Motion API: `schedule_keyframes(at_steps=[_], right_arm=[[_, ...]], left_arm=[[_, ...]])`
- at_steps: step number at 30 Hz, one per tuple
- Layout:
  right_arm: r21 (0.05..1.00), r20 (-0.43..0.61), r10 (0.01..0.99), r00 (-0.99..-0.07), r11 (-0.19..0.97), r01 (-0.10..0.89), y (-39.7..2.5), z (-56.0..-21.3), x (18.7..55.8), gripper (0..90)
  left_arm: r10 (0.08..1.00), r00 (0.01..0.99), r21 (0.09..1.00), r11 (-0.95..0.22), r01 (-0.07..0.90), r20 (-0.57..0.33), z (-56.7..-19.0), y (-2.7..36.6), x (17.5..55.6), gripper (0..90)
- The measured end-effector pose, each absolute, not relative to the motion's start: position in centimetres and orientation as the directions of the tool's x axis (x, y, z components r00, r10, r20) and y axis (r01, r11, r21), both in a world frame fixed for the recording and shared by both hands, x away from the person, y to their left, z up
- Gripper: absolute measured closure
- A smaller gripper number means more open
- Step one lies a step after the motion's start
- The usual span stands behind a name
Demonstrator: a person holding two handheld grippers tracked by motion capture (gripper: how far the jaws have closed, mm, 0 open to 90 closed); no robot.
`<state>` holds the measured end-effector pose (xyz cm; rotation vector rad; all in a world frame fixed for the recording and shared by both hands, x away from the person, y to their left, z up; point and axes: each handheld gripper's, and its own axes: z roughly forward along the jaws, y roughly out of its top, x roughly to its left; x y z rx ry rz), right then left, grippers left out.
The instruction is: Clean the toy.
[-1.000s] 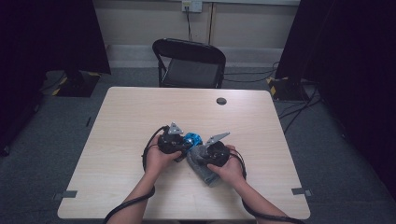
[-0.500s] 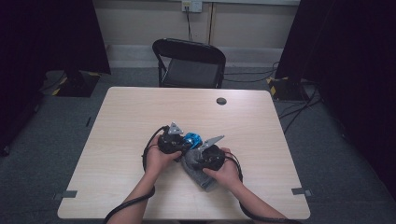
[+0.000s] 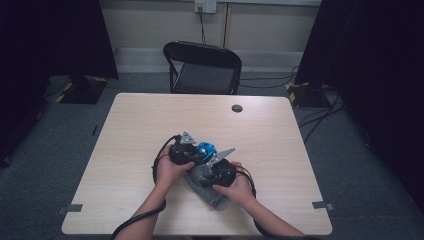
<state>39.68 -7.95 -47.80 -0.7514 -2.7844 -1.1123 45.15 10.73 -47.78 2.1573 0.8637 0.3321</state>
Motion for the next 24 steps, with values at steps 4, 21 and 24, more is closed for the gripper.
schedule_keyframes(at_steps=[4,21,24], right_arm=[[0.642,0.225,0.4,-0.888,0.625,0.444,-7.9,-47.5,39.4,76.9],[0.662,0.22,0.382,-0.898,0.617,0.425,-9.5,-47.1,39.8,67.5],[0.664,0.224,0.392,-0.892,0.608,0.434,-9.9,-47.0,39.9,60.7]], left_arm=[[0.68,0.732,0.75,-0.461,0.475,-0.045,-47.8,10.7,45.1,51.4],[0.662,0.749,0.734,-0.492,0.468,-0.033,-47.6,10.6,45.3,50.1],[0.65,0.758,0.732,-0.495,0.469,-0.046,-47.5,10.6,45.4,46.4]])
